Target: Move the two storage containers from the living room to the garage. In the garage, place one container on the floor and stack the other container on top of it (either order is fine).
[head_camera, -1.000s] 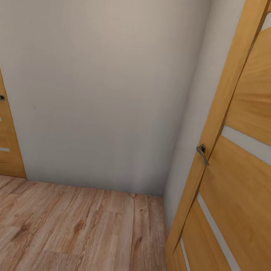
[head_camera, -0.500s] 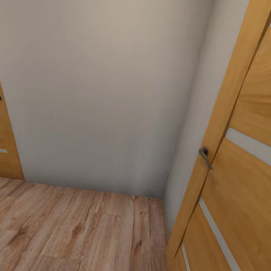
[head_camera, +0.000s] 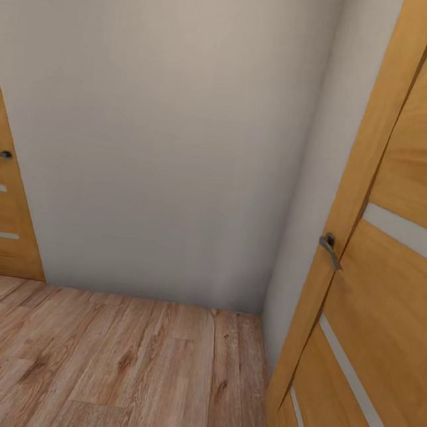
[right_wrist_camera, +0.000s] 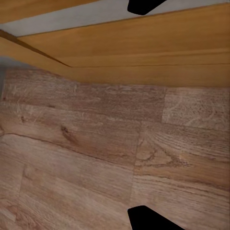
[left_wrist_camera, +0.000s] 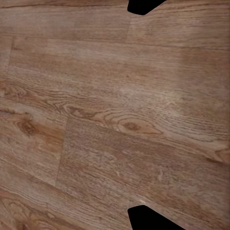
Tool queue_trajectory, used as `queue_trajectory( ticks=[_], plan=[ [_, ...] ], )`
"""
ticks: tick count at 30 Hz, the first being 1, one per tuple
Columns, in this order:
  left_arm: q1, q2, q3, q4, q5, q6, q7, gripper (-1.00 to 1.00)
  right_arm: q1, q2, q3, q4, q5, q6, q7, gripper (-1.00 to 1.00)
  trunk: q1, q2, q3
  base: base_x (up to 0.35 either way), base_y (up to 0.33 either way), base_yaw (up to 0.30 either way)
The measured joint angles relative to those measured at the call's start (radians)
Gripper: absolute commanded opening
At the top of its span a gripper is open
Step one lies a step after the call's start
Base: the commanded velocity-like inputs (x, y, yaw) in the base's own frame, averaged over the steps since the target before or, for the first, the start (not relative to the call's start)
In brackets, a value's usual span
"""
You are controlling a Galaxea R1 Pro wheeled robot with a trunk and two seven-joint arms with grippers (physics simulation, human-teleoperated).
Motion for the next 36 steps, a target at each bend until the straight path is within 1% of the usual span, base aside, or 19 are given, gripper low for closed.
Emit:
queue_trajectory(
  ticks=[3,10,16,23,36],
  plan=[
    [0.0,0.0,0.0,0.0,0.0,0.0,0.001,1.0,0.0,0.0,0.0,0.0,0.0,0.0,0.001,1.0,0.0,0.0,0.0,0.0,0.0,0.008],
    [0.0,0.0,0.0,-0.001,0.0,-0.001,0.001,1.0,0.0,0.0,0.0,0.0,0.0,0.0,-0.001,1.0,0.0,0.0,0.0,0.0,0.0,0.125],
    [0.0,0.0,0.0,0.0,0.0,-0.001,0.001,1.0,0.0,0.0,0.0,0.0,0.0,0.0,-0.001,1.0,0.0,0.0,0.0,0.004,0.0,0.012],
    [0.0,0.0,0.0,0.0,0.0,-0.001,0.001,1.0,0.0,0.0,0.0,0.0,0.0,0.0,-0.001,1.0,0.0,0.0,0.0,0.154,0.0,0.001],
    [0.0,0.0,0.0,0.0,0.0,-0.001,0.001,1.0,0.0,0.0,0.0,0.0,0.0,-0.002,0.002,1.0,0.0,0.0,0.0,0.009,0.0,0.0]
  ],
)
